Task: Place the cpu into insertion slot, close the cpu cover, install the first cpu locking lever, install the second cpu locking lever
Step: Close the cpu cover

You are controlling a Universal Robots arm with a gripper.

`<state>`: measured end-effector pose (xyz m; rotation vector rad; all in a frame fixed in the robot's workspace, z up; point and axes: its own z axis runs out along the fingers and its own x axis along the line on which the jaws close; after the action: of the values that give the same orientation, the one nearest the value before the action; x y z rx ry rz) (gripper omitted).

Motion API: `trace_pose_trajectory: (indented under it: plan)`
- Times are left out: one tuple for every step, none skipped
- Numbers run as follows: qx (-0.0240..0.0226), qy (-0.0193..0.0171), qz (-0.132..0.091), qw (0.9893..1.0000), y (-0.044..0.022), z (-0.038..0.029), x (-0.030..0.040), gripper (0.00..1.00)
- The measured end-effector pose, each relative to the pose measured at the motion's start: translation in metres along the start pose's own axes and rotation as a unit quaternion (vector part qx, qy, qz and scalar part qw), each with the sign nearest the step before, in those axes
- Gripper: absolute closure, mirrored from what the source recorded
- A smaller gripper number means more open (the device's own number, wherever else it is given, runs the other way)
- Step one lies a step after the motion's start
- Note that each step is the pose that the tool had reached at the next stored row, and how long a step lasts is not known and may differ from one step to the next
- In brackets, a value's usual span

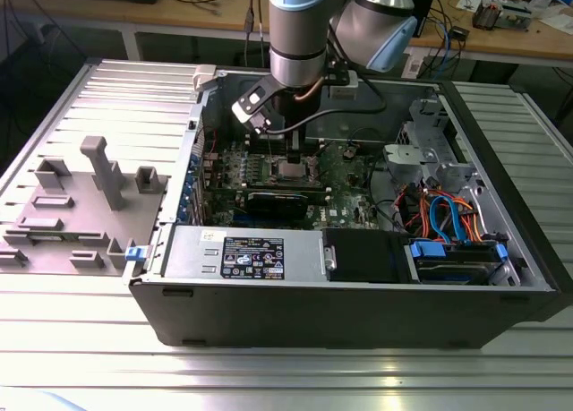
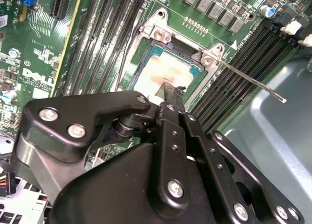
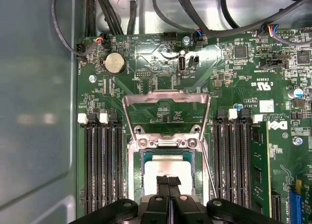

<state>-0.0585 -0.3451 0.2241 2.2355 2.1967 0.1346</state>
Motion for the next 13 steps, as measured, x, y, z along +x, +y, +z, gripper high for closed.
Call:
trace_pose_trajectory:
  plan:
    - [0.0000, 0.0000, 0.000, 1.0000, 0.0000, -0.0003, 0.0000, 0.89]
    - [-0.0001, 0.0001, 0.000, 1.0000, 0.0001, -0.0003, 0.0001, 0.89]
    - [-0.0001, 0.0002, 0.000, 1.0000, 0.0001, -0.0003, 0.0001, 0.89]
    - [-0.0001, 0.0001, 0.000, 1.0000, 0.0000, -0.0005, 0.0001, 0.89]
    - [0.0000, 0.0000, 0.000, 1.0000, 0.0000, -0.0005, 0.0000, 0.89]
    - [0.0000, 0.0001, 0.000, 1.0000, 0.0001, -0.0006, 0.0001, 0.89]
    - [0.0000, 0.0000, 0.000, 1.0000, 0.0000, -0.0007, 0.0000, 0.89]
    - [0.0000, 0.0000, 0.000, 1.0000, 0.0001, -0.0008, 0.0001, 0.89]
    - [0.0001, -0.0002, 0.000, 1.0000, 0.0001, -0.0015, 0.0000, 0.89]
    - [0.0000, 0.0000, 0.000, 1.0000, 0.0001, -0.0016, 0.0001, 0.89]
    - [0.0000, 0.0000, 0.000, 1.0000, 0.0001, -0.0018, 0.0001, 0.89]
    - [0.0000, -0.0001, 0.000, 1.0000, 0.0001, -0.0024, 0.0001, 0.89]
    - [0.0001, -0.0001, 0.000, 1.0000, 0.0002, -0.0030, 0.0001, 0.89]
